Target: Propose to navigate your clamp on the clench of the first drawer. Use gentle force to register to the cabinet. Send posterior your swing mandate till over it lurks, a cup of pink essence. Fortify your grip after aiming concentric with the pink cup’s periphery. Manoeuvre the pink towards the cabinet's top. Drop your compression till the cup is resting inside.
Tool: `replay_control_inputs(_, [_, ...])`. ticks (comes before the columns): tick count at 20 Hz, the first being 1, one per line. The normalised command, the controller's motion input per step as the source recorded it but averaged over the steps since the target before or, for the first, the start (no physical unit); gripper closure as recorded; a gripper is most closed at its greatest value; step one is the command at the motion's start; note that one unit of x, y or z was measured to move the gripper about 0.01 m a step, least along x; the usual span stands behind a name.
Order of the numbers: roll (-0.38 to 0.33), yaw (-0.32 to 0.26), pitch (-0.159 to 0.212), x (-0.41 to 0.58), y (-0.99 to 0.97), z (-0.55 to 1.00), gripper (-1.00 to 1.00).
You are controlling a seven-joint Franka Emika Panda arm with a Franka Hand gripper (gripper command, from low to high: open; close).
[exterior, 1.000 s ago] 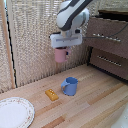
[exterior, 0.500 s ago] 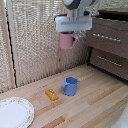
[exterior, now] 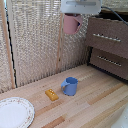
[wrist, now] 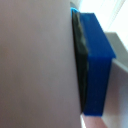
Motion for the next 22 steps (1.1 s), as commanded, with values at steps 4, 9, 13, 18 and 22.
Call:
replay_control_inputs(4, [0.000,-0.317,0.111,0.174,-0.18,0.86,1.00])
replay_control_inputs(9, [-0.009,-0.317,0.097,0.174,-0.15,0.86,1.00])
replay_control_inputs(13, [-0.048,-0.269,0.063,0.289,-0.16,0.94,1.00])
replay_control_inputs(18, [0.043,-0.082,0.033,0.262,-0.79,0.97,1.00])
replay_control_inputs(22, [0.086,0.000,0.000,0.131,-1.00,0.84,1.00])
